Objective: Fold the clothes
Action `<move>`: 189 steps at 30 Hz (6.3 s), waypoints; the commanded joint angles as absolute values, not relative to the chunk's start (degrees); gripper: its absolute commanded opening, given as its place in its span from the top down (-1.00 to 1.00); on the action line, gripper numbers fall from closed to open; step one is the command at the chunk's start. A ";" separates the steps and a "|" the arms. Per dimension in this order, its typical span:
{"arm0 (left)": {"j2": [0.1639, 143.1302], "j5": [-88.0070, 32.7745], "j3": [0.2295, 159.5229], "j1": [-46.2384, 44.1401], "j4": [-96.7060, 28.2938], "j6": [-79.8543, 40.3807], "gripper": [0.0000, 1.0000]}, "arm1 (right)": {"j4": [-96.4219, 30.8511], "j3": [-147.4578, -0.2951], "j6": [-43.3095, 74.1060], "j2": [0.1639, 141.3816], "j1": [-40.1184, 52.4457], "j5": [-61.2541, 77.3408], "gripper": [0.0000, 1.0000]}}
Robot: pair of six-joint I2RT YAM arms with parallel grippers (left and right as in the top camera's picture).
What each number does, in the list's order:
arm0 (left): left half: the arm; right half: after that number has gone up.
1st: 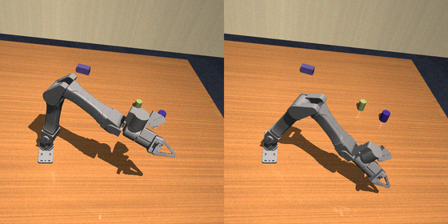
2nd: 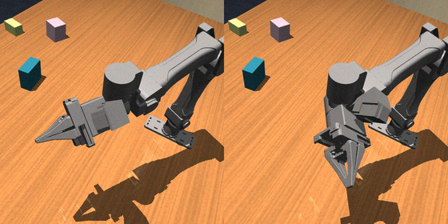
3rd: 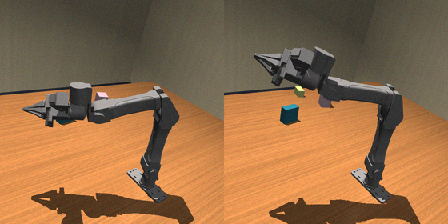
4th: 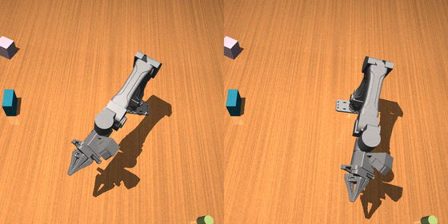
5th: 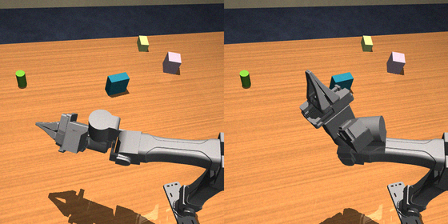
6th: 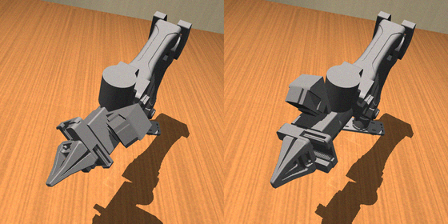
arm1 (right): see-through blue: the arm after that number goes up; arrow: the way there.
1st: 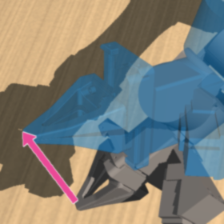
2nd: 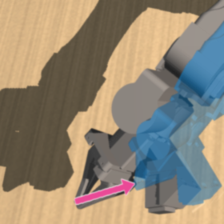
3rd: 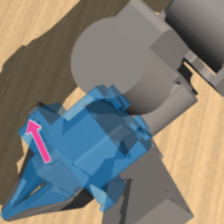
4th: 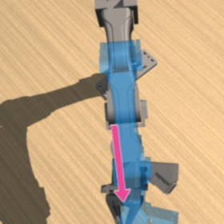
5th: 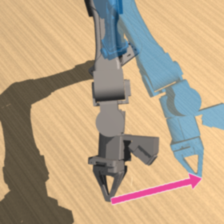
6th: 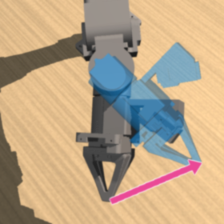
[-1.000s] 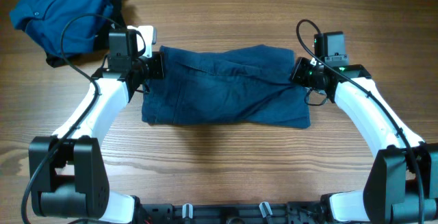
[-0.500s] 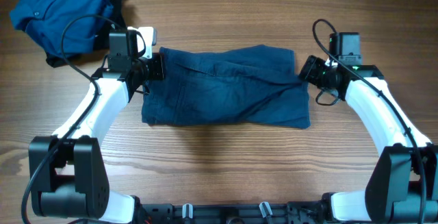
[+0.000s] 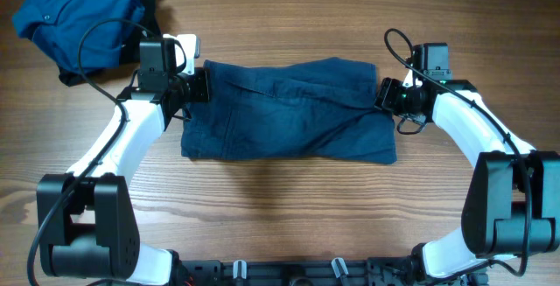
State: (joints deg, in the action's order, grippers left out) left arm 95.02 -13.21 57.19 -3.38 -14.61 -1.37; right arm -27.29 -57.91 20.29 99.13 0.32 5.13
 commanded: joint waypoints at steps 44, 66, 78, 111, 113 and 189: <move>86.35 -0.12 58.11 -3.46 -15.57 -4.91 0.92 | -14.74 -58.50 32.27 85.30 7.18 11.86 0.91; 90.19 19.62 58.08 -3.09 -6.44 -15.90 0.92 | -6.46 -58.50 34.79 98.13 7.22 7.94 0.91; 96.49 23.46 58.08 0.75 3.31 -15.92 0.83 | -1.08 -58.50 35.81 101.06 8.84 8.95 0.24; 82.70 0.80 58.08 -7.29 -21.91 -15.49 -1.00 | -21.15 -58.87 28.99 95.39 18.92 18.61 -0.64; 84.93 0.45 58.08 -7.29 -22.35 -15.49 -0.99 | -21.04 -58.83 30.83 96.57 18.92 19.05 -0.64; 102.67 10.74 58.11 -22.02 -27.59 -19.75 -0.77 | -52.05 -58.83 47.70 86.72 9.65 -14.90 0.86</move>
